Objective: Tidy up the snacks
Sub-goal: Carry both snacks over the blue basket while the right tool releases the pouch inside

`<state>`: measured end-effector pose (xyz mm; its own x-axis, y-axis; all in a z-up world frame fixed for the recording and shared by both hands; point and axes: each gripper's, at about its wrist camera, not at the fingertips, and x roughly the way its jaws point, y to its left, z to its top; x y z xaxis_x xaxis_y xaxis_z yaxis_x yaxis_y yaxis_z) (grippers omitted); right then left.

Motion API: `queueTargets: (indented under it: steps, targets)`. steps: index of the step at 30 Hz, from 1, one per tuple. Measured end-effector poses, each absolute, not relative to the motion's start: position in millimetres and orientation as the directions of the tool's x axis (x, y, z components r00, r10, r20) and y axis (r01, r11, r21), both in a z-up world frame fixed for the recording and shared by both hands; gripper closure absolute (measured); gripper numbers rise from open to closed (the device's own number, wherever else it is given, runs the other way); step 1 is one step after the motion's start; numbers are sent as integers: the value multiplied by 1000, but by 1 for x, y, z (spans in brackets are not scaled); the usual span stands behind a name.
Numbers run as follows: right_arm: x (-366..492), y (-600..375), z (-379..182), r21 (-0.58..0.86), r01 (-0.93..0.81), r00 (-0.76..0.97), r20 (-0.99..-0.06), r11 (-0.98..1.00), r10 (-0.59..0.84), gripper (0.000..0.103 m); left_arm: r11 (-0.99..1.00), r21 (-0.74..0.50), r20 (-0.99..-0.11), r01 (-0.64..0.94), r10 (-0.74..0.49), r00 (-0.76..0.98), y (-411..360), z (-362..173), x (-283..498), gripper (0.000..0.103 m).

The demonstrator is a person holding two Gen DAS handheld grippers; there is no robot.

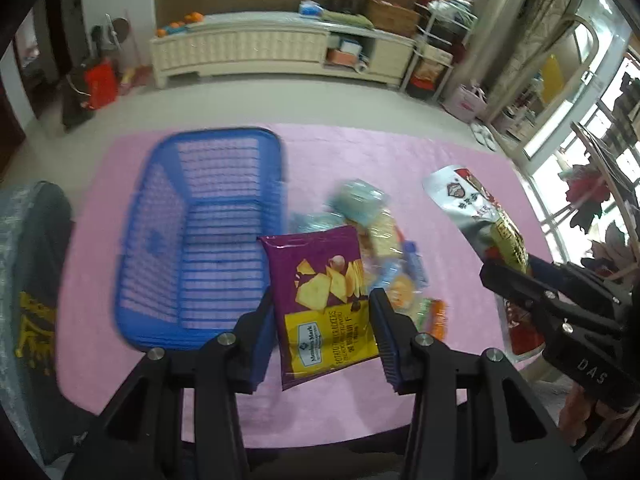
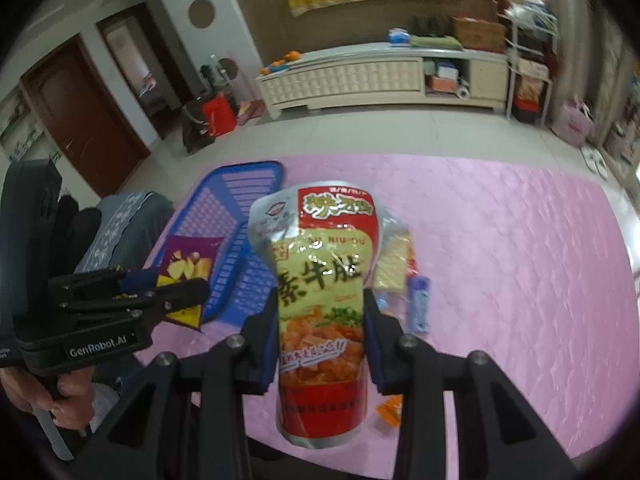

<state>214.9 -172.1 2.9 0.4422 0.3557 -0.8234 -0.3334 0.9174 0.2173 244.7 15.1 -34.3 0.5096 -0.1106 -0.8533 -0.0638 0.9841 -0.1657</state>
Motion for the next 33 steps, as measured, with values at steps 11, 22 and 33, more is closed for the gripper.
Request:
queueTargets:
  steps: [11, 22, 33]
  targets:
    - [240, -79, -7, 132, -505, 390, -847, 853, 362, 62, 990, -113, -835, -86, -48, 549, 92, -29, 234, 61]
    - [289, -7, -47, 75, -659, 298, -888, 748, 351, 62, 983, -153, -843, -99, -77, 533, 136, -49, 258, 61]
    - [337, 36, -97, 75, -781, 191, -917, 620, 351, 61, 982, -162, -854, -96, -91, 512, 155, -73, 278, 61]
